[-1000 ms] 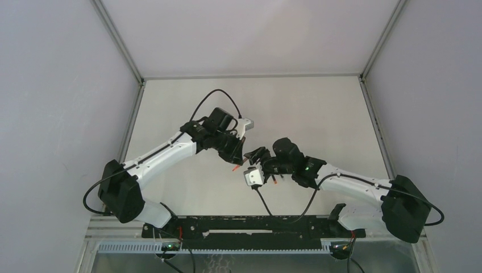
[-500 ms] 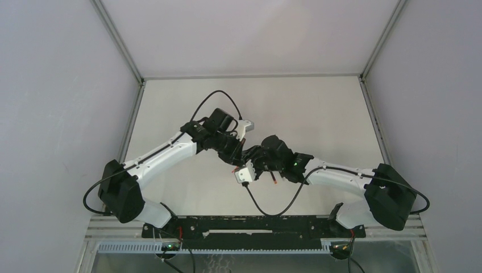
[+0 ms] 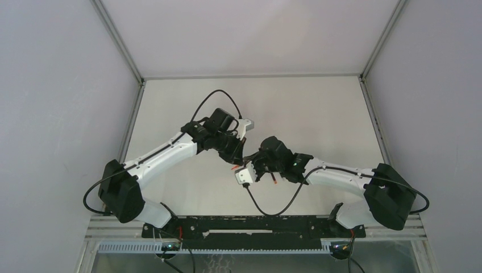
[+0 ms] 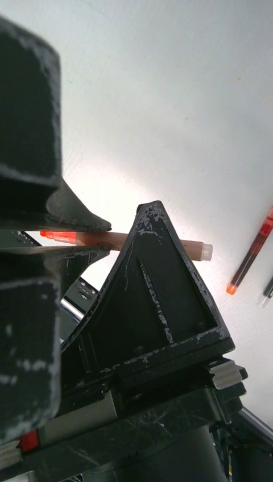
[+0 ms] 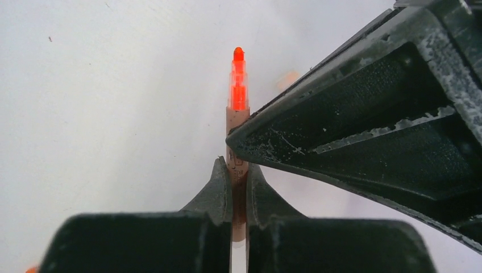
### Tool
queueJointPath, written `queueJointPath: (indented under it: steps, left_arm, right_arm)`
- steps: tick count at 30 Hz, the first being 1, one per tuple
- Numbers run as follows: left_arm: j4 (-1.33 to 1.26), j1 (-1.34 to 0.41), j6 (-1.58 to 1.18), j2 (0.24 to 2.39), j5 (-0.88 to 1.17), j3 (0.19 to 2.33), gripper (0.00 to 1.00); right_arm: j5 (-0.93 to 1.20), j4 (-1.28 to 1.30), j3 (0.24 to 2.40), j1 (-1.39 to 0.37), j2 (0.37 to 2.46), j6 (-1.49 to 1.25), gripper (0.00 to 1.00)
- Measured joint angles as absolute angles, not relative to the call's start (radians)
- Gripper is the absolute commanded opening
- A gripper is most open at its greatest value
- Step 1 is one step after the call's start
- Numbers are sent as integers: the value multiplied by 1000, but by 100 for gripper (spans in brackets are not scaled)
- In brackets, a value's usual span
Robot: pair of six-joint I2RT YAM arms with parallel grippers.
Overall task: Insert the pens into the pen caps
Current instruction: Pick up the pen from the center of the board, then move the pen cap to the center of the board.
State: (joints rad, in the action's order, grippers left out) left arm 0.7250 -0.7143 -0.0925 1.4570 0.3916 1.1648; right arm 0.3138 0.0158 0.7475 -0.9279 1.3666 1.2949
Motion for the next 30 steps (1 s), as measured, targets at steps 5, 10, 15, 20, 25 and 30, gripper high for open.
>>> queueJointPath:
  steps: [5,10,15,20,25,30]
  left_arm:
    - [705,-704,-135,1452,351,1165,42]
    - [627,-613,-212,1364,249,1158,56]
    - [550,-465,-345,1228,65,1118,58]
    - [527,-409,-449,1260,-100,1118,63]
    - [516,-410,-536,1382,-202,1118,65]
    - [496,-410,-583,1495,-245,1122,65]
  right_arm:
    - [313,22,748,-927,1367,1273,0]
    - [320,31,743,-928,1349,1198,0]
    - [314,-46,683,-928,1252,1019,0]
    - [276,-164,591,-929,1141,775,0]
    - [213,-231,526,-933,1029,507,0]
    - [53,-228,522,-932,945,248,0]
